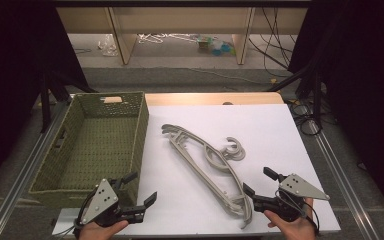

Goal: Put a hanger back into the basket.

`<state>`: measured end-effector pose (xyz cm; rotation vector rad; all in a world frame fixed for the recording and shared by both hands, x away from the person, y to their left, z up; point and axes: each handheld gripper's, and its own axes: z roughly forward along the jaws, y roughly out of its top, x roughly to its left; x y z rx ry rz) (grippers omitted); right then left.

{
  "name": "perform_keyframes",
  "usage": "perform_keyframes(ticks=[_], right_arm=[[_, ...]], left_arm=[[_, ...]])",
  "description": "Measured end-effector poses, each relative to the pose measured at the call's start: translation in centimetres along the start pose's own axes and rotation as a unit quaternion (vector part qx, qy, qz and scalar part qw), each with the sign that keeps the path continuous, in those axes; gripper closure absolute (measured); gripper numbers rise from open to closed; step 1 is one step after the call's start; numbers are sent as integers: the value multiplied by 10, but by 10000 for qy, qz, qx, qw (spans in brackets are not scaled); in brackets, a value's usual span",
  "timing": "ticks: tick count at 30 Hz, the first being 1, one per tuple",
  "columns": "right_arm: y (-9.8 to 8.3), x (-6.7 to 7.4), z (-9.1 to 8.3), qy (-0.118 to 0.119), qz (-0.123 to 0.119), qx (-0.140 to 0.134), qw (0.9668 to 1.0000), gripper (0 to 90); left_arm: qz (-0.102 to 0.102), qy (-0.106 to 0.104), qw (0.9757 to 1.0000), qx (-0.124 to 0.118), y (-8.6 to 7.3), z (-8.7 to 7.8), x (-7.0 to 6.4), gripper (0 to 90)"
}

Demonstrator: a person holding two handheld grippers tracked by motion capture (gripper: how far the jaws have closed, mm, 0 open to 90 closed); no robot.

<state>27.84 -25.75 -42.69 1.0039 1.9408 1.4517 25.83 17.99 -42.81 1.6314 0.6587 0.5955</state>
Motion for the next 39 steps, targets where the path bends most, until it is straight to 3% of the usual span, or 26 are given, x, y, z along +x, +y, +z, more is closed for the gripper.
perform_keyframes(ticks=[4,8,9,11,12,14,15,17,19,20,21,25,28,29,30,31,32,35,37,39], right_arm=[[0,2,4,86,-33,209,9997,172],[0,1,9,277,-105,368,9989,270],[1,-2,14,329,-123,521,9980,279],[2,-3,14,284,-137,662,9973,294],[2,-7,20,259,-156,861,9958,303],[3,-8,23,264,-177,920,9953,307],[5,-12,29,235,-159,1095,9936,314],[5,-13,32,248,-175,1086,9936,316],[8,-18,44,307,-206,1387,9896,325],[8,-18,44,307,-206,1387,9896,325],[10,-18,53,355,-300,1617,9857,325],[13,-22,69,360,-361,1929,9799,332],[13,-24,80,439,-383,2220,9733,363],[13,-24,80,439,-383,2220,9733,363],[12,-25,88,439,-379,2419,9686,382],[12,-25,88,439,-379,2419,9686,382],[11,-25,96,443,-414,2576,9643,404],[8,-24,105,369,-382,2629,9634,422],[8,-26,112,432,-377,2848,9569,457],[8,-27,116,424,-299,2871,9565,487]], left_arm=[[39,1,10000,22,0,0,0,163],[41,90,9999,-35,1,-1,-1,170],[43,107,9999,-34,1,-1,-1,170],[68,87,9999,-19,1,0,0,170],[-3,79,10000,-10,0,0,-2,170],[-9,71,10000,-7,0,0,-2,170],[78,39,10000,7,0,1,-2,170],[78,32,10000,15,0,1,-3,170],[79,19,10000,6,0,1,-3,170],[86,18,10000,14,0,1,-3,170],[82,16,10000,9,0,1,-3,170],[84,16,10000,10,0,1,-2,170],[85,4,10000,5,0,1,-3,170],[7,-32,10000,-53,0,3,-4,170],[47,1,10000,11,0,2,-4,170],[47,1,10000,11,0,2,-4,170],[81,2,10000,19,0,1,-3,170],[81,-5,10000,6,0,1,-3,170],[74,-6,10000,1,0,1,-3,170],[22,-27,10000,-26,0,2,-4,170]])
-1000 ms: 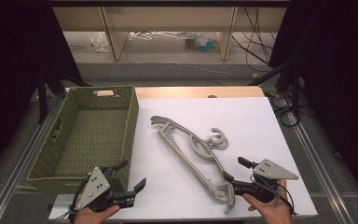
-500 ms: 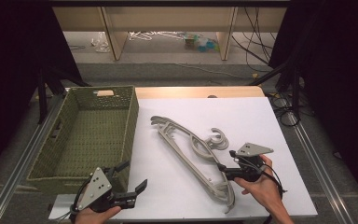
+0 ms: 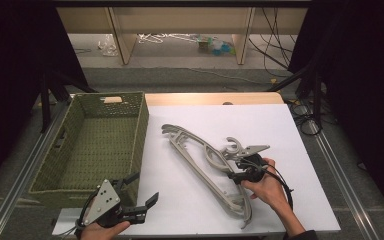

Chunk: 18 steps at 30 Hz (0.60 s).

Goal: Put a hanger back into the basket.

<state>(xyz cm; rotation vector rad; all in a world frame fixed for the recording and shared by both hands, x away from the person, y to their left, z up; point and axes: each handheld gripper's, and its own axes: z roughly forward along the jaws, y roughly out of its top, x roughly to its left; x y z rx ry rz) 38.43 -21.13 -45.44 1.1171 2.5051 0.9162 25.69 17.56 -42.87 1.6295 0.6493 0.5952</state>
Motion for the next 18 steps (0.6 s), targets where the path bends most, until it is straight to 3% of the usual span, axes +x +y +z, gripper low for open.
perform_keyframes(ticks=[2,3,5,6,11,13,17,18], right_arm=[[1,-2,3,8,-55,37,10000,495],[3,-2,7,57,51,100,9999,529],[3,-4,10,75,-46,176,9998,546],[3,-4,11,137,56,242,9996,569],[3,-7,18,156,68,318,9993,589],[4,-6,16,223,216,499,9983,615],[3,-7,17,272,167,447,9985,640],[3,-6,17,264,266,491,9981,657]], left_arm=[[-19,-18,10000,-22,0,0,0,171],[-11,-3,10000,-14,0,1,0,171],[20,15,10000,39,0,0,0,171],[10,10,10000,37,0,0,0,171],[17,4,10000,60,0,0,0,172],[3,-2,10000,44,0,1,-1,174],[-19,-25,10000,62,0,0,-1,175],[43,-25,10000,57,0,1,0,175]])
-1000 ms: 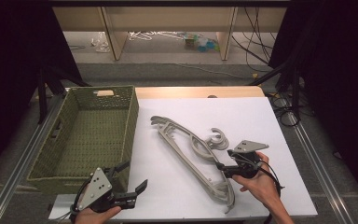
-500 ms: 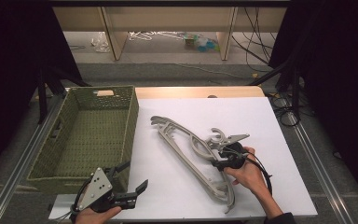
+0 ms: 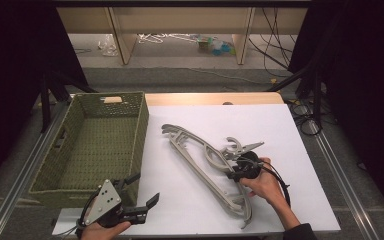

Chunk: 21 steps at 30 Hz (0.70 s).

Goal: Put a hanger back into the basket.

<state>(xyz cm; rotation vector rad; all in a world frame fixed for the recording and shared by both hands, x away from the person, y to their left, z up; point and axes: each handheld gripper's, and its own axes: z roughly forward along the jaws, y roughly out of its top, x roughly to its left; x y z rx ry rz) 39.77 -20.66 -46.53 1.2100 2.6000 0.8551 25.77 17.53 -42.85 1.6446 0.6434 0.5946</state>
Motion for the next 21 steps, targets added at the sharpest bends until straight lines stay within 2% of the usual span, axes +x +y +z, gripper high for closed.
perform_keyframes(ticks=[1,3,4,5,8,10,13,15,16,21], right_arm=[[0,-2,0,-33,-145,-57,9999,682],[-1,-4,-2,-59,-77,-60,9999,713],[0,-3,-3,-65,31,-4,10000,722],[0,-4,-4,-81,-38,-32,10000,732],[0,-5,-5,-84,-6,-108,9999,744],[1,-6,-10,-85,20,-271,9996,756],[3,-6,-15,-90,-32,-294,9995,766],[4,-7,-21,-78,-125,-407,9991,785],[5,-9,-24,-65,-189,-469,9987,793],[2,-11,-37,184,-91,-646,9977,815]], left_arm=[[5,6,10000,6,0,0,0,175],[-34,-6,10000,6,0,0,-1,175],[-27,-10,10000,-2,0,0,-1,175],[-27,-10,10000,-2,0,0,-1,175],[-38,-17,10000,17,0,0,-1,175],[2,-12,10000,-6,0,0,0,175],[-51,0,10000,-15,0,0,0,175],[-33,3,10000,-15,0,0,0,175],[-43,2,10000,-11,0,0,0,175],[-24,-13,10000,-30,2,0,1,175]])
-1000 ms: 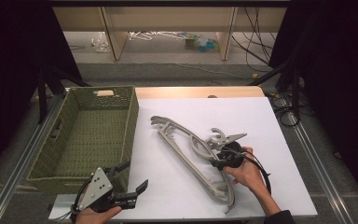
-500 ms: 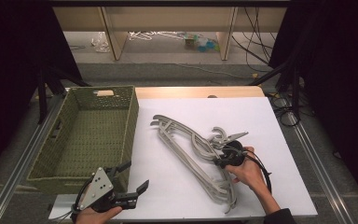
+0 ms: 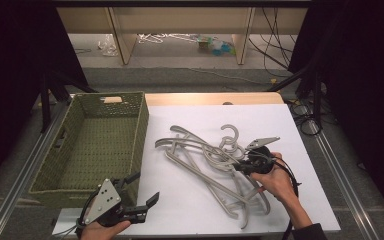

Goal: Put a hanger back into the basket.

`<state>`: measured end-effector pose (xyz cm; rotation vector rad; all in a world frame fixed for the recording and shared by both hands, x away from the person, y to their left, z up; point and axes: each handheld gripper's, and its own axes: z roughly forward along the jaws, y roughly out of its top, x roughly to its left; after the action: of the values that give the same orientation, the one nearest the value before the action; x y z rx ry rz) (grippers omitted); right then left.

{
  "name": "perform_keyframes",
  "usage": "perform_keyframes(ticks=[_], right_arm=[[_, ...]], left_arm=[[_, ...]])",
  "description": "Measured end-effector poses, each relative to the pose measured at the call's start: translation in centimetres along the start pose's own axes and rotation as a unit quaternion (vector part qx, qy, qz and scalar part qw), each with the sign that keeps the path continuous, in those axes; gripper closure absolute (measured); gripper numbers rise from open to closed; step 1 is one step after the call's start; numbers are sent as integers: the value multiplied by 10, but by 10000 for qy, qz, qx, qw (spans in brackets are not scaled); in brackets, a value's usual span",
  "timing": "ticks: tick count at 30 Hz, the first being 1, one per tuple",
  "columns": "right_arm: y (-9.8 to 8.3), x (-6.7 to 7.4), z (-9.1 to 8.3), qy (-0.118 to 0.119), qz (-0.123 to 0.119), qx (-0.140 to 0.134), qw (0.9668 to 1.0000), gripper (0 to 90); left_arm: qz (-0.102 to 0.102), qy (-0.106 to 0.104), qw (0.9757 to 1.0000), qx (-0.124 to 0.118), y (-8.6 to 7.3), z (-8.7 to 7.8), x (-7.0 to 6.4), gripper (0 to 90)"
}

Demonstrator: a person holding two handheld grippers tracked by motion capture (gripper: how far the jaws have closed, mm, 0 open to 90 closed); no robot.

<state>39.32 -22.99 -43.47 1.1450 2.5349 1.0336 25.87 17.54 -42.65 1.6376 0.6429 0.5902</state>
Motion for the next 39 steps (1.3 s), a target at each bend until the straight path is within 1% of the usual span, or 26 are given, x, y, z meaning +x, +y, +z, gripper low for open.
perform_keyframes(ticks=[2,3,4,5,6,7,10,12,13,15,17,18,21,22,23,24,27,28,29,30,32,33,34,36,37,39], right_arm=[[0,0,-4,51,-55,59,10000,815],[1,0,-10,108,-210,-4,9997,817],[1,2,-13,112,-258,-114,9995,817],[2,3,-16,131,-366,-59,9992,817],[2,4,-18,130,-437,-138,9989,818],[3,6,-22,148,-481,-78,9987,818],[5,12,-28,109,-740,-198,9970,819],[7,16,-32,124,-859,-188,9961,819],[9,18,-34,151,-880,-101,9960,819],[9,19,-34,197,-916,-94,9956,819],[11,23,-29,200,-1038,-204,9942,820],[12,25,-30,245,-1021,-97,9944,820],[13,28,-28,260,-1050,-152,9940,820],[14,28,-29,340,-1130,-89,9930,820],[15,30,-31,402,-1200,-100,9919,820],[15,30,-31,402,-1200,-100,9919,820],[14,33,-34,420,-1249,-140,9912,820],[14,33,-34,420,-1249,-140,9912,820],[13,34,-35,433,-1320,-141,9902,820],[12,34,-36,444,-1333,-118,9900,820],[11,35,-37,436,-1336,-97,9900,820],[11,35,-38,458,-1363,-98,9896,820],[9,35,-41,515,-1384,-76,9890,820],[7,35,-44,579,-1404,-75,9884,820],[7,35,-44,579,-1404,-75,9884,820],[5,34,-48,554,-1450,-34,9879,820]], left_arm=[[-5,4,10000,-12,0,0,0,175],[0,14,10000,-14,1,2,1,175],[0,14,10000,-14,1,2,1,175],[-63,4,10000,-24,2,3,0,175],[-79,-4,10000,-38,3,4,0,175],[-29,-20,10000,-23,4,5,-1,175],[6,-82,10000,-4,6,8,-4,175],[85,-111,9999,38,8,10,-6,175],[88,-128,9999,31,9,11,-6,175],[42,-156,9999,-15,10,12,-7,175],[78,-155,9998,43,12,13,-7,175],[63,-158,9998,52,12,14,-7,175],[108,-143,9998,93,13,16,-5,175],[48,-149,9998,106,13,18,-5,176],[60,-167,9997,175,14,20,-4,177],[60,-167,9997,175,14,20,-4,177],[99,-186,9988,440,19,34,-2,184],[99,-186,9988,440,19,34,-2,187],[165,-150,9980,588,22,44,-1,194],[165,-196,9974,676,24,50,0,203],[137,-249,9968,749,25,54,0,214],[190,-276,9957,860,28,62,0,214],[148,-465,9934,1039,30,72,0,249],[165,-563,9918,1139,31,82,-2,267],[165,-563,9918,1139,31,82,-2,267],[156,-716,9890,1288,33,94,-4,266]])
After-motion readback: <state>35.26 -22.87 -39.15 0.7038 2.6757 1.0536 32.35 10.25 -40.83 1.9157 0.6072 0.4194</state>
